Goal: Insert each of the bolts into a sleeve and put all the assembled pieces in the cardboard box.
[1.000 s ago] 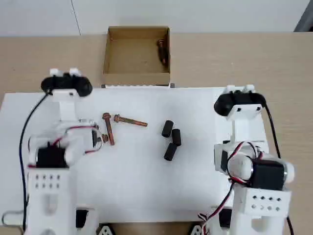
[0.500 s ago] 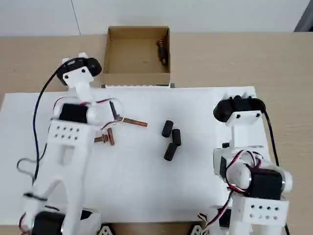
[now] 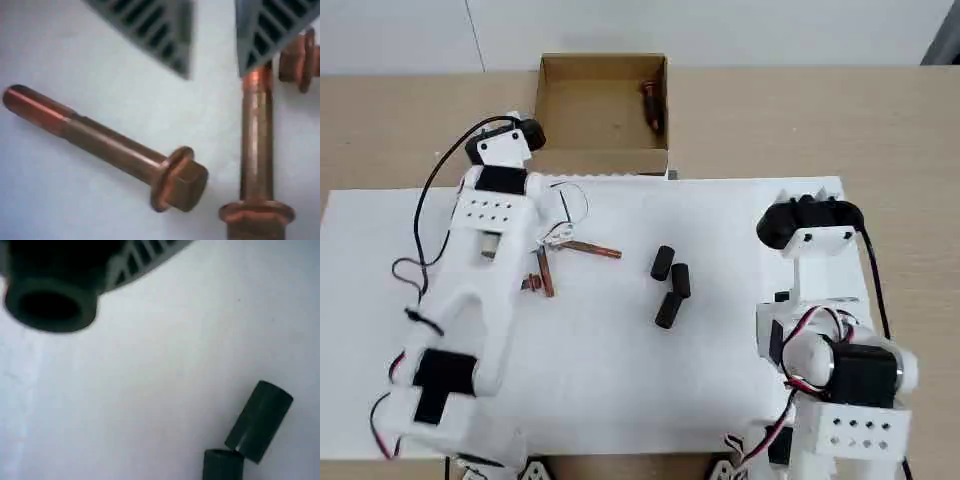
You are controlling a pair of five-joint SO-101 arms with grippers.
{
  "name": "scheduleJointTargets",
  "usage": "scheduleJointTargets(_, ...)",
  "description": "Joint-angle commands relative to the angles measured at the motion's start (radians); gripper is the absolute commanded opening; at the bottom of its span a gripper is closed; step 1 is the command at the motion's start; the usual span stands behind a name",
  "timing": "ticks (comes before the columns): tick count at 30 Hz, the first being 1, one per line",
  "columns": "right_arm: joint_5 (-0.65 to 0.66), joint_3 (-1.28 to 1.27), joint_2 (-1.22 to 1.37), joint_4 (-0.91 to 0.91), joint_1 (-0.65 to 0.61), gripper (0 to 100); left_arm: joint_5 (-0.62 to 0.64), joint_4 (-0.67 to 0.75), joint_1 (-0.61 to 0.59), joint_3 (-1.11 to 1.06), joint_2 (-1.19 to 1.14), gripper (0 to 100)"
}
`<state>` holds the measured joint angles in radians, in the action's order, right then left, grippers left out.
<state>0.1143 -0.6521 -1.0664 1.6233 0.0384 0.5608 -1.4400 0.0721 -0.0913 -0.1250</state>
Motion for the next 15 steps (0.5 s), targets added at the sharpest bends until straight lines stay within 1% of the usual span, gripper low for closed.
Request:
scheduleJointTargets(1, -0.009, 0.006, -0.007, -0.022, 0.010, 0.3, 0.006, -0.051, -0.041, 0.119, -0.061, 13)
scheduleJointTargets(6, -0.009, 0.006, -0.005, -0.022, 0.010, 0.3, -0.021, -0.066, -0.089, 0.203, -0.152, 13)
scheduleJointTargets(15, -0.009, -0.015, -0.010, -0.039, 0.010, 0.3, -0.029, -0.057, -0.086, 0.214, -0.201, 13)
